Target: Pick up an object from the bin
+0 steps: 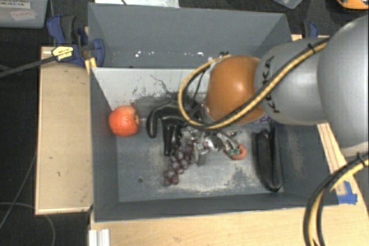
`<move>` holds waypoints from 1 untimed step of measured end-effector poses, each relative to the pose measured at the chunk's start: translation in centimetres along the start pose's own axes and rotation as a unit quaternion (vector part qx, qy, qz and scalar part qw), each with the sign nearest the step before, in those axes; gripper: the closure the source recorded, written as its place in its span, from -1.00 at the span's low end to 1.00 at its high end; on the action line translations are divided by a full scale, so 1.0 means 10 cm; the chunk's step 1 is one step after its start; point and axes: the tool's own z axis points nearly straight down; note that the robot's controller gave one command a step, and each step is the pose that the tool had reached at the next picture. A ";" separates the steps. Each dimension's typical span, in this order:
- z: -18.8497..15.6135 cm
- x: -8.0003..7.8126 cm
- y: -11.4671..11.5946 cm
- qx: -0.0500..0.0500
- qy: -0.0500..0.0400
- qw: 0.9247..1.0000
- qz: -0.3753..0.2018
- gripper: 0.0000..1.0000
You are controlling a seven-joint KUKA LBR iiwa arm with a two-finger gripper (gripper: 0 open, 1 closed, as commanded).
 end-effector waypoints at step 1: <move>-0.34 0.02 0.00 0.000 0.004 1.000 0.002 1.00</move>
Offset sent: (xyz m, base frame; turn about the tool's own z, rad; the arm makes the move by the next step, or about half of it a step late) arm -0.0029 -0.0005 0.0929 0.0017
